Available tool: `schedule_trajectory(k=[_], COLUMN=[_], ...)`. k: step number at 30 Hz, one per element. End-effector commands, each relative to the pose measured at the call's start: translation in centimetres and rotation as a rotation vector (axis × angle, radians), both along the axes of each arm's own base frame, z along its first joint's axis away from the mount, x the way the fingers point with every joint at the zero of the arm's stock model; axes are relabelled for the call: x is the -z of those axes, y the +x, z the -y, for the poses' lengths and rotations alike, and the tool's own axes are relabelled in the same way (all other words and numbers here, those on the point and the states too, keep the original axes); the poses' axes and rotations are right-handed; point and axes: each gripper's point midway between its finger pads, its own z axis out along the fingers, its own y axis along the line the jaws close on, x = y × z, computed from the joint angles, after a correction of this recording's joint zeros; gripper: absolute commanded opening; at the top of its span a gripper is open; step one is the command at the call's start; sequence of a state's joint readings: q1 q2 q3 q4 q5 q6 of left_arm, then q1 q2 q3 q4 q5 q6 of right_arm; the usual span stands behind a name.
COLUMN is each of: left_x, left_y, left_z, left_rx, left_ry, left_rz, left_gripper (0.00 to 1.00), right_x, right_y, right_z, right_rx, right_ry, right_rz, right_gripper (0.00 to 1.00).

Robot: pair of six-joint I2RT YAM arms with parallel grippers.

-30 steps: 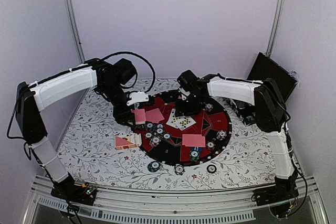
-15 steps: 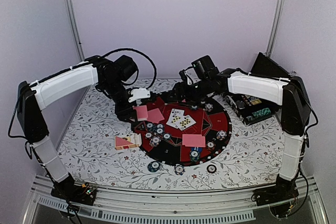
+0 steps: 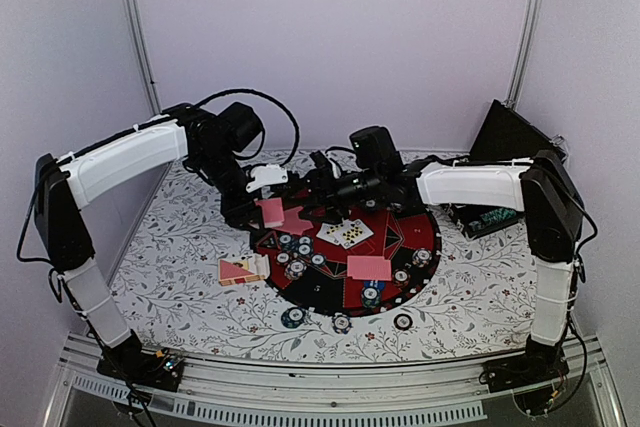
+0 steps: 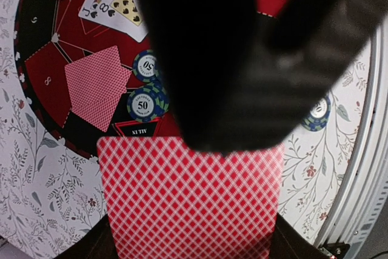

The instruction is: Distribute texas hold em gaming equipment

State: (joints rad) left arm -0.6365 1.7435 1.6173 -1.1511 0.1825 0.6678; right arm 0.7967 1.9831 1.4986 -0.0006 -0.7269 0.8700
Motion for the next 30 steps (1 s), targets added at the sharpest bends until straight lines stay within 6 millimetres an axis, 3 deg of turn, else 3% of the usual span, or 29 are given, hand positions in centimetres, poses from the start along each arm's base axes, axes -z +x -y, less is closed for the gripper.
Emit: schedule_trajectory(k=[1,5,21,30], left_x=[-0.9,-1.1,-0.7,-0.6], left_y=[0.1,0.1,-0.3,-0.4], left_z=[0.6,0.6,0.7,0.5], left_rx=[-0.001,-0.002,0.004,0.0], left_ry=[-0.027,-0.028,-0.024,-0.02], left_rz=[0.005,0.007,-0.004,-0.006], left_gripper=[0.0,0.0,0.0,0.0], right_x=[0.6,1.9,2.1,2.5], right_y=[-0.7,-1.2,-1.8,-2.0], right_z=[-1.9,-2.7,-5.0,-7.7], right_rx=[-0.062,-0.086,-0.146,-0.18], right_ry=[0.062,0.074,0.172,0.194], right_rz=[-0.05,-0.084,-0.17,-0.194], right_gripper=[0.74,0.74,0.74,0.73])
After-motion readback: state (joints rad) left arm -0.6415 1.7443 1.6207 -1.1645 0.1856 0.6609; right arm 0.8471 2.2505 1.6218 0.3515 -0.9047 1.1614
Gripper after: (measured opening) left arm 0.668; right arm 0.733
